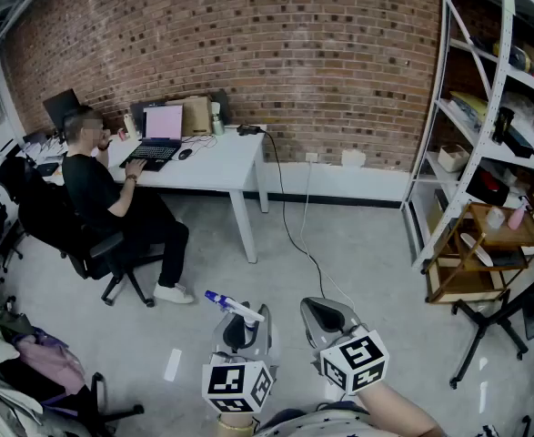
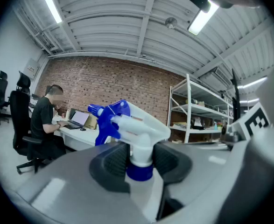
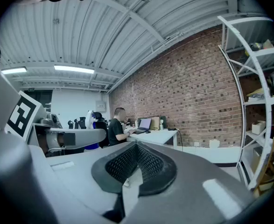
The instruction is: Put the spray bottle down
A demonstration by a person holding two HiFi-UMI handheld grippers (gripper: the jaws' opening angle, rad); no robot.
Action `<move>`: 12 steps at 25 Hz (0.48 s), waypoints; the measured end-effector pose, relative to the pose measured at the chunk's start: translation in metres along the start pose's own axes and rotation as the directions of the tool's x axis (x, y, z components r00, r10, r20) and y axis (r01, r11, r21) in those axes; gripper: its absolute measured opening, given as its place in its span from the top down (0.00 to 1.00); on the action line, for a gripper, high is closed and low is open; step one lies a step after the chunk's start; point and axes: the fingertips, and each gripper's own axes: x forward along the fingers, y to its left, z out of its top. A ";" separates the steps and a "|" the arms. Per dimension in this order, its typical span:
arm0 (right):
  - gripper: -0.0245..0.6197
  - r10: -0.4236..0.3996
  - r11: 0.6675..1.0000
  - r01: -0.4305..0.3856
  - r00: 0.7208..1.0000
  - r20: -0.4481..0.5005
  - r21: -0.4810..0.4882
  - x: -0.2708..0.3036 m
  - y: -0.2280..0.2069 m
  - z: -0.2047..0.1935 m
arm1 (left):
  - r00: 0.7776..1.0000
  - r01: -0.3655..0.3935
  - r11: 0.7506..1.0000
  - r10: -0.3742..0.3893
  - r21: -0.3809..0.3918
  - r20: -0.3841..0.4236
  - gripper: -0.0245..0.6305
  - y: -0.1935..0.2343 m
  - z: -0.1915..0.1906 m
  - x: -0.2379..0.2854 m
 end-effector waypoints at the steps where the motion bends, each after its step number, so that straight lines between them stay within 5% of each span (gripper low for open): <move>1: 0.96 0.002 1.000 -0.002 1.000 -0.003 -0.003 0.004 0.000 -0.001 | 1.000 -0.001 1.000 0.001 -0.003 0.001 0.76 0.005 0.000 0.001; 12: 0.96 0.008 1.000 -0.008 1.000 -0.008 0.029 0.056 -0.030 0.001 | 1.000 -0.026 1.000 0.026 -0.009 -0.016 0.76 0.037 -0.004 0.043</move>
